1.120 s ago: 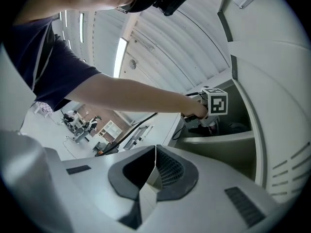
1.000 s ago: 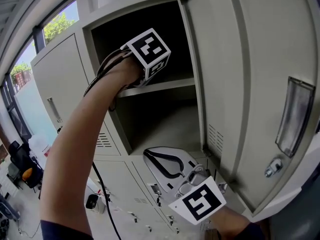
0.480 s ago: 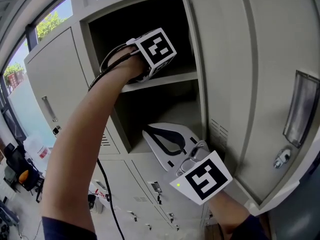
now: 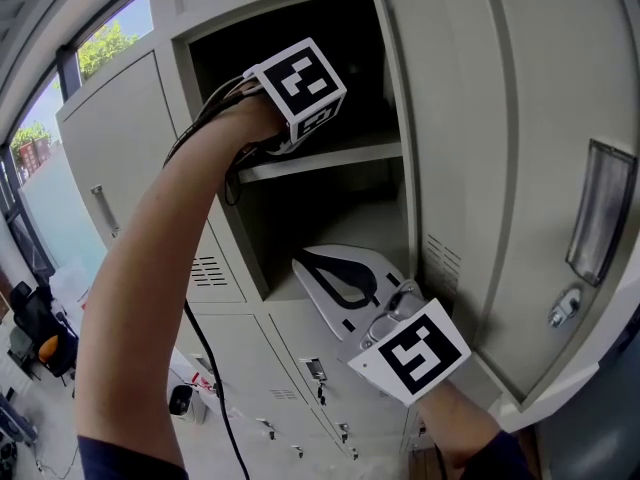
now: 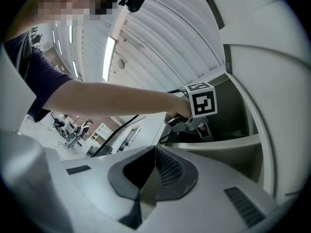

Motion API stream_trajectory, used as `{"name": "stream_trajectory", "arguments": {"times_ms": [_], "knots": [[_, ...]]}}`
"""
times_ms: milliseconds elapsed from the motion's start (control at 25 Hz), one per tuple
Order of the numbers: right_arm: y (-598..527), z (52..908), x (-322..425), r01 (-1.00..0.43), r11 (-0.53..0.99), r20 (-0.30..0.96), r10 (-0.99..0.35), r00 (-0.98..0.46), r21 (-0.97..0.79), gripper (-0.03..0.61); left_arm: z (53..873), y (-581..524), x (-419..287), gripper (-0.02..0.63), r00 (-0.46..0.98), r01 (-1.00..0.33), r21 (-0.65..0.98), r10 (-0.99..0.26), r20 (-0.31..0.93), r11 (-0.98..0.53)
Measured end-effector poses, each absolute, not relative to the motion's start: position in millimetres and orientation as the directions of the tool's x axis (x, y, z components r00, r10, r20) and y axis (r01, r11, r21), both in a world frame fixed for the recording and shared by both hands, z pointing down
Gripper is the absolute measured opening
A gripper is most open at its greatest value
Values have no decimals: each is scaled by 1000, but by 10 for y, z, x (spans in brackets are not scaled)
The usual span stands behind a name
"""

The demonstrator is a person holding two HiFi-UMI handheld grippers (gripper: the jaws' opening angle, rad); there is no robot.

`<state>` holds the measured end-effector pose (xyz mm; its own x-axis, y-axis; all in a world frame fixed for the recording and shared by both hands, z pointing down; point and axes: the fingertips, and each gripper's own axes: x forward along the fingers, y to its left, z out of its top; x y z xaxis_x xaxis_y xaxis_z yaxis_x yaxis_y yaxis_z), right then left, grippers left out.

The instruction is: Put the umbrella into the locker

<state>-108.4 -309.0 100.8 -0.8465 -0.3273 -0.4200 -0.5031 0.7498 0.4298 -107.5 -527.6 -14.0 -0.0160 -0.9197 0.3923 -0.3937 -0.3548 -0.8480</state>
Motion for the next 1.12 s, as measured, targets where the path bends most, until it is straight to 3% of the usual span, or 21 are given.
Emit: {"name": "stream_trajectory", "arguments": {"times_ms": [200,600,720,920,1120], "knots": [[-3032,1026,-1065,-511,748,-427,-332,-841,424,8,-170,-5075,-942,430,28,-379,-859,-932,362,-345],[-2943,1059,-1042,-544,727,-411,-383,-827,418,8,-333,-4400,-983,415,102,-375,-905,-979,176,-202],[-2909,1102,-1040,-561,716,-400,-410,-820,416,8,-237,-4128,-993,322,203,-397,-892,-968,147,-219],[-2839,1208,-1027,-591,698,-375,-463,-803,404,8,-198,-3599,-1070,131,365,-418,-900,-930,-45,-120],[-2776,1373,-1051,-622,664,-350,-515,-783,415,8,183,-3115,-1283,8,511,-462,-878,-846,-151,-122]]}}
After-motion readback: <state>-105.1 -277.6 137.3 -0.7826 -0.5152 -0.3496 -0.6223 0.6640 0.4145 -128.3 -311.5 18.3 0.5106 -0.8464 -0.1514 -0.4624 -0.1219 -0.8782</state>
